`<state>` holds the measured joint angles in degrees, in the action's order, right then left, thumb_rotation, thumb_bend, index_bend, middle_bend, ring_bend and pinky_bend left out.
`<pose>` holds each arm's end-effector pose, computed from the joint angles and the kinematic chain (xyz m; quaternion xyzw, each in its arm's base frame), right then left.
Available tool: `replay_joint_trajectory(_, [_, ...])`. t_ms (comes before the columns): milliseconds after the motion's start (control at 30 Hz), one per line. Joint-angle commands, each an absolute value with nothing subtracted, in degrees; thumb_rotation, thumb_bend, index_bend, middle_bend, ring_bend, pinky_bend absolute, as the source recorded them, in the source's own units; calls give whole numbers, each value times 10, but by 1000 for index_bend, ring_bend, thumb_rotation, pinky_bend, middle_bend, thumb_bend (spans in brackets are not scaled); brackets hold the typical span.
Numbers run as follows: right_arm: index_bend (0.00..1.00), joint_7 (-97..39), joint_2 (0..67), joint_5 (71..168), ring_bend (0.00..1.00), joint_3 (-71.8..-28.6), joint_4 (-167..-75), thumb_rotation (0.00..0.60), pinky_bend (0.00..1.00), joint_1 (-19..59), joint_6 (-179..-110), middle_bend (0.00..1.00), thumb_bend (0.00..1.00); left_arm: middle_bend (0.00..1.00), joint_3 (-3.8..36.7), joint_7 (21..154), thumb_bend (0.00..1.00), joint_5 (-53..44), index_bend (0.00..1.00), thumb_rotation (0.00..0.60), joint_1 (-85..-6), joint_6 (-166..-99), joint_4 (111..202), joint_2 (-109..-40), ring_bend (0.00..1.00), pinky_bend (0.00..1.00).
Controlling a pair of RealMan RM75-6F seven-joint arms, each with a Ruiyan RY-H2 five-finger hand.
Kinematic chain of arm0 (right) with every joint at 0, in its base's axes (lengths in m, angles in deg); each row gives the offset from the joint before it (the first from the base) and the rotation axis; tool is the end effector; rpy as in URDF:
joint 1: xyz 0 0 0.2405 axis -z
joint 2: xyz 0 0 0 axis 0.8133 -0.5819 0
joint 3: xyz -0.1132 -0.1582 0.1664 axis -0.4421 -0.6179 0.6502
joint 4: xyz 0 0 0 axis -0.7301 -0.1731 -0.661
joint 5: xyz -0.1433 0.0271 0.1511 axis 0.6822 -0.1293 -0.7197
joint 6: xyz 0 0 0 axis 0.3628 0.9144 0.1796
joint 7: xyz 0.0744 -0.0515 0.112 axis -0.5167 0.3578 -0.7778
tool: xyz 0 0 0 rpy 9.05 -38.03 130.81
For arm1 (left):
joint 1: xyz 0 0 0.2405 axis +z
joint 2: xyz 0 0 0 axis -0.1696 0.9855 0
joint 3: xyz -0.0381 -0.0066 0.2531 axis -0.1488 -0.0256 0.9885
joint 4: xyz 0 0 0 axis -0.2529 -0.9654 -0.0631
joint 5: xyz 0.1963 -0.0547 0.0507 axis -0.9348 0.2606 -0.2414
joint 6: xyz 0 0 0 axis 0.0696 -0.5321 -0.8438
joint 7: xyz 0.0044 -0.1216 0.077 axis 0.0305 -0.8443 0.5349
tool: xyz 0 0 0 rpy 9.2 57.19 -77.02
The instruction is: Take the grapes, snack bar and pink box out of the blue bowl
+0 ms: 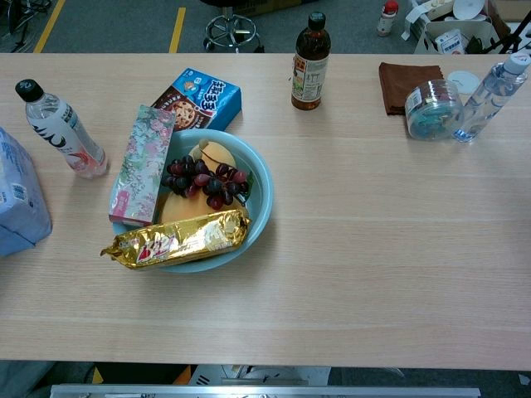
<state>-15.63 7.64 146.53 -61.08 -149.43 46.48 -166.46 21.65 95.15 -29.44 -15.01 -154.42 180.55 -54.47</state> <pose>-0.2700 -0.1802 0.1712 0.6585 -0.3225 0.3565 0.5791 -0.2940 0.1824 0.1615 -0.6075 -0.3512 -0.3759 0.6052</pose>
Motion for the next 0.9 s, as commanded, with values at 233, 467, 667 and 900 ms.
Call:
replay_joint_trajectory(233, [227,-157,76,1488,235,-608,-1500,600,406,462,-1659,333,217,191,218,944,298,-296,149,600,-147,-1549,1800,-546,140,149])
replay_joint_trajectory(467, [227,-155,70,1516,236,-606,-1513,600,405,448,-1642,332,217,191,217,940,298,-298,148,600,-142,-1558,1800,-540,140,149])
replay_joint_trajectory(667, [227,-140,61,1532,243,-594,-1543,600,425,406,-1584,333,218,191,220,938,298,-302,148,600,-139,-1563,1803,-537,140,149])
replay_joint_trajectory(900, [227,-113,79,1515,246,-568,-1574,600,436,338,-1491,333,218,191,224,934,298,-303,148,600,-127,-1575,1804,-532,140,149])
